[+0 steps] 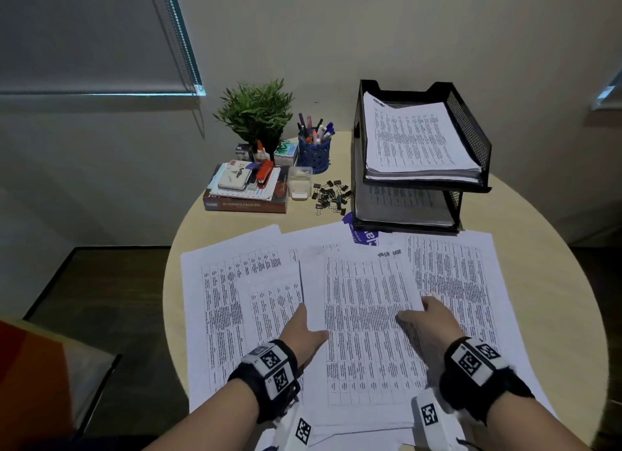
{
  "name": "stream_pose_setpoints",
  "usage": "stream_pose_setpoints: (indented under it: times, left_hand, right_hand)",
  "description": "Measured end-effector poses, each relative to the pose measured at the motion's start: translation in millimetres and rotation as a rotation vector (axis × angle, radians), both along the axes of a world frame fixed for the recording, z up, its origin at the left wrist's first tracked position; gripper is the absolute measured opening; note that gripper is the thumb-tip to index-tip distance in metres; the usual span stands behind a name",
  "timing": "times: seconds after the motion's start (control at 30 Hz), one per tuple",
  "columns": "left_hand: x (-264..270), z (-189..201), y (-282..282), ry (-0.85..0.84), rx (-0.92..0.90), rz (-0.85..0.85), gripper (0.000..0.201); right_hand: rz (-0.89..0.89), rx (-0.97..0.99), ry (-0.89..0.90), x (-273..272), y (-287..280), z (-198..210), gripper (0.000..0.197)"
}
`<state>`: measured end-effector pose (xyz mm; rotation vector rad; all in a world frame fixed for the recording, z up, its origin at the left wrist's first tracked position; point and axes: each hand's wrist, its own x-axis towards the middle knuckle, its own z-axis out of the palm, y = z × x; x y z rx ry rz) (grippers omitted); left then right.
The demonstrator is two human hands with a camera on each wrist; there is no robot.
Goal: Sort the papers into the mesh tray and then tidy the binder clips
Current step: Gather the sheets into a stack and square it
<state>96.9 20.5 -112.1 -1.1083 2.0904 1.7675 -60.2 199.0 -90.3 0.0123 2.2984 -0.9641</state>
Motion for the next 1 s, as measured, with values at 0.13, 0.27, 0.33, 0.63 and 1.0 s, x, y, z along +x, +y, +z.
stream_pose_setpoints:
  times: [0.13, 0.27, 0.33, 0.63, 1.0]
  left_hand:
    - [-3.0, 6.8, -4.8, 0.042, -0.075, -0.052, 0.029]
    - [0.3, 2.4, -25.1, -0.031, -0.418, -0.002, 0.021]
    - [6.7, 1.0, -35.9, -0.124, -0.557, 0.127, 0.041]
    - [26.8, 10.3, -57.7, -0.077, -0.296, 0.474, 0.072]
    - [12.6, 16.2, -12.1, 0.118, 0.059, 0.432, 0.062]
  right_hand:
    - [-0.08, -0.109, -0.043, 3.3, 11.2, 10.1, 0.015]
    - [-0.016, 0.072, 0.073, -8.7, 22.8, -0.2, 0.012]
    - [0.007, 0.174, 0.149, -13.5, 28.8, -2.4, 0.011]
    - [0.06, 0.137, 0.167, -15.4, 39.7, -7.7, 0.005]
    - [-0.019, -0.063, 0.091, 11.6, 31.9, -11.2, 0.054]
